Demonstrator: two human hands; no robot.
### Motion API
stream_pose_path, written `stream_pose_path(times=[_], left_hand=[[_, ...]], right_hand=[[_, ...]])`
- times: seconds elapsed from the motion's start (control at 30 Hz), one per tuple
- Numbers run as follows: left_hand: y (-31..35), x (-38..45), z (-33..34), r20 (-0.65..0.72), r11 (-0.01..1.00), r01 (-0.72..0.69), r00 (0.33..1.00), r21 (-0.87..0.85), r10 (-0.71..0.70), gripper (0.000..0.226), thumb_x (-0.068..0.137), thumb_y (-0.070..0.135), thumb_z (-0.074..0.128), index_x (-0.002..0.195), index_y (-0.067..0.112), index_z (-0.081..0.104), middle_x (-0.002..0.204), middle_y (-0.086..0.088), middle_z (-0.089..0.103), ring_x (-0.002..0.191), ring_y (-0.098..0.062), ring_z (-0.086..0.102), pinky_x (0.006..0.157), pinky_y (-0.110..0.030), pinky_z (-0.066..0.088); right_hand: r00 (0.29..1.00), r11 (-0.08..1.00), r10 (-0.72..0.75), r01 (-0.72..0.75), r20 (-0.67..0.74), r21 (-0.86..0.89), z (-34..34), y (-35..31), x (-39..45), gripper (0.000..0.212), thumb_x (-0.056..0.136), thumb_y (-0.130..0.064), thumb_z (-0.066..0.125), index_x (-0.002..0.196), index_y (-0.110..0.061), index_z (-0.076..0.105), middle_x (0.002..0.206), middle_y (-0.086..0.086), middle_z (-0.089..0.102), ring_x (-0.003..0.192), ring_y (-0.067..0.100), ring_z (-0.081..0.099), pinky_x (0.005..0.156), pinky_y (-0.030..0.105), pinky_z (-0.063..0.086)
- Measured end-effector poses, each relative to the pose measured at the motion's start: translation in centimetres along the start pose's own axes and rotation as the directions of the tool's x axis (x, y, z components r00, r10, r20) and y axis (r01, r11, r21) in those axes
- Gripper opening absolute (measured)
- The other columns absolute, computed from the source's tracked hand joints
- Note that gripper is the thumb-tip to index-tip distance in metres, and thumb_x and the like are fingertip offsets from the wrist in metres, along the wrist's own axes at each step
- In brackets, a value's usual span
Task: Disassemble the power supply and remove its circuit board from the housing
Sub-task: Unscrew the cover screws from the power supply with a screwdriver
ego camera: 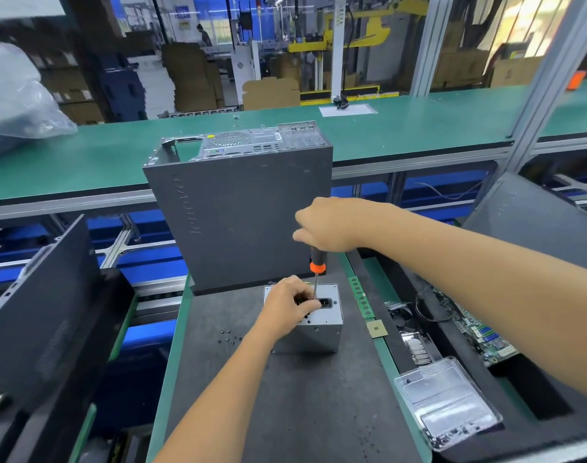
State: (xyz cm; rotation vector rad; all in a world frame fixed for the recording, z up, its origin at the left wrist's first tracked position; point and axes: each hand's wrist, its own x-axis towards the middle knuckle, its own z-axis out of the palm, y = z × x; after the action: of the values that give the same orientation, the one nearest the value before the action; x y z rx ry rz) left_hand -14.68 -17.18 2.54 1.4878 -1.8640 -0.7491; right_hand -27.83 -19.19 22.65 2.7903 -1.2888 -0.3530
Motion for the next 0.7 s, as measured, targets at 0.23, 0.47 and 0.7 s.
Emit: stream_pose_path(times=[0.23,0.47,0.7], left_hand=[[0.0,-0.1,-0.2,-0.002,1.0,-0.023,1.0,0.005,0.023,0.011,0.076,0.022,0.073,0.069,0.019,0.064,0.076,0.009,0.054,0.075,-0.003,0.049,0.064,-0.012,0.035],[0.0,-0.1,-0.3,-0.014,0.999,-0.036,0.999,-0.01,0.036,0.014,0.077,0.018,0.074,0.07,0.019,0.062,0.078,0.005,0.056,0.075,-0.003,0.048,0.065,-0.008,0.035],[-0.1,-0.2,-0.2,-0.011,0.999,-0.03,0.999,-0.03,0.03,0.017,0.077,0.017,0.075,0.07,0.022,0.06,0.081,0.004,0.057,0.077,-0.004,0.05,0.066,-0.009,0.035]], right_hand=[[0.998,0.971,0.058,-0.055,-0.004,0.231,0.4,-0.1,-0.4,0.028,0.092,-0.043,0.049,0.096,-0.016,0.044,0.078,0.001,0.053,0.066,0.022,0.054,0.053,0.033,0.04],[0.981,0.947,-0.019,-0.044,0.193,0.318,-0.5,0.5,-0.5,0.026,0.081,-0.019,0.063,0.099,-0.019,0.044,0.094,0.004,0.058,0.071,0.021,0.055,0.058,0.033,0.043],[0.997,0.994,0.043,-0.049,0.067,0.101,0.1,0.4,-0.7,0.018,0.095,-0.019,0.045,0.093,-0.005,0.055,0.073,0.008,0.063,0.06,0.023,0.055,0.052,0.029,0.041]])
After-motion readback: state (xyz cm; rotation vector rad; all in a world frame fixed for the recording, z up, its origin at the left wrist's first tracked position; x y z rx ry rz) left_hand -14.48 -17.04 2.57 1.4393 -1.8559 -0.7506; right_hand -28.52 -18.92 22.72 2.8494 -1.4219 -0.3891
